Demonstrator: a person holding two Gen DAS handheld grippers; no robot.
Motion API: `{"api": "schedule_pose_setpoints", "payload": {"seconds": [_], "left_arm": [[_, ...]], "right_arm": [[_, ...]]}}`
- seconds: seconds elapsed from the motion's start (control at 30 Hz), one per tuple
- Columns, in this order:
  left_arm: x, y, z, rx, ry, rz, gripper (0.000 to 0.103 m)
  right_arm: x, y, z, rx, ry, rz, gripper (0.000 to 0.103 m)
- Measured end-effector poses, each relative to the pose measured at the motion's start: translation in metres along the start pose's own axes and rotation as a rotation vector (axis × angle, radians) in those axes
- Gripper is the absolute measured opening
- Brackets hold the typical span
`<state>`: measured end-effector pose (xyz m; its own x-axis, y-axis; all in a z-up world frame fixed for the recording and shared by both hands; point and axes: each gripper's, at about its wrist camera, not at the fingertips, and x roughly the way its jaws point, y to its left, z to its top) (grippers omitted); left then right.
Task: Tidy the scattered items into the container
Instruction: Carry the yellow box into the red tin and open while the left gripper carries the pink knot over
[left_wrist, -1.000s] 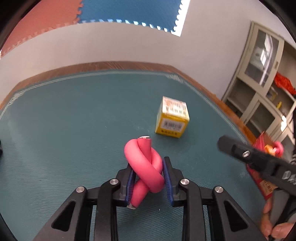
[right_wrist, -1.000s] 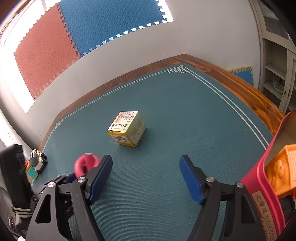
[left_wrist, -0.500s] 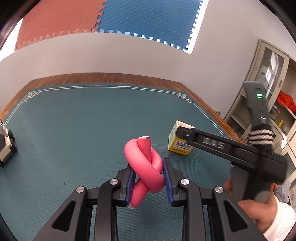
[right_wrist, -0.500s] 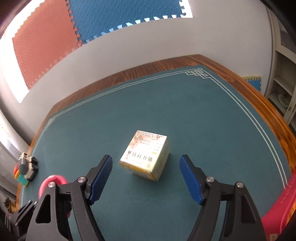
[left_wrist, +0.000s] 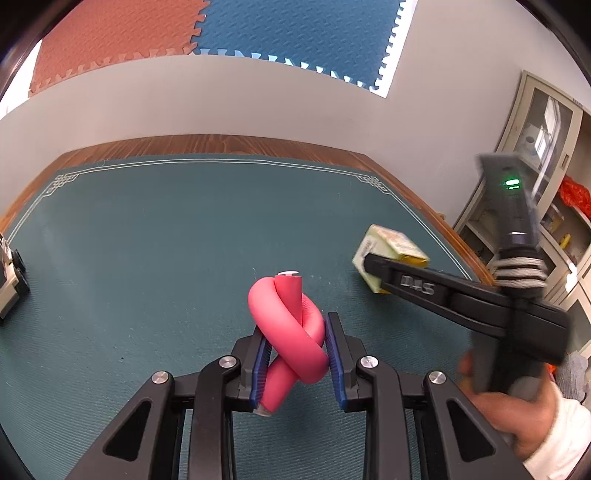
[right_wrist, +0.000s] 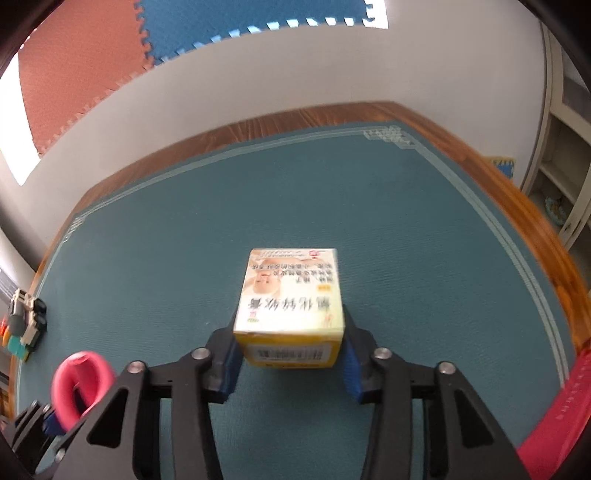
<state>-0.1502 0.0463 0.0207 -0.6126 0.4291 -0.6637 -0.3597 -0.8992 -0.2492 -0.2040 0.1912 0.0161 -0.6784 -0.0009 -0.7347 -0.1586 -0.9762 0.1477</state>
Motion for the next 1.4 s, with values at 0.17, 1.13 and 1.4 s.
{"api": "schedule_pose_setpoints", "payload": {"seconds": [0.17,1.13,1.4], "left_arm": [[-0.005,-0.01,-0.002,0.029,-0.02,0.007,0.03],[-0.076,-0.088,-0.036,0.223,-0.154,-0.029,0.03],[-0.081,-0.124,-0.05,0.267,-0.136,-0.095,0.03]], "right_arm": [[-0.039,0.0,-0.012,-0.039,-0.064,0.003,0.047],[-0.224,-0.113,-0.093,0.091,-0.31,-0.062,0.047],[-0.266,-0.187,-0.124,0.189,-0.323,-0.211,0.047]]}}
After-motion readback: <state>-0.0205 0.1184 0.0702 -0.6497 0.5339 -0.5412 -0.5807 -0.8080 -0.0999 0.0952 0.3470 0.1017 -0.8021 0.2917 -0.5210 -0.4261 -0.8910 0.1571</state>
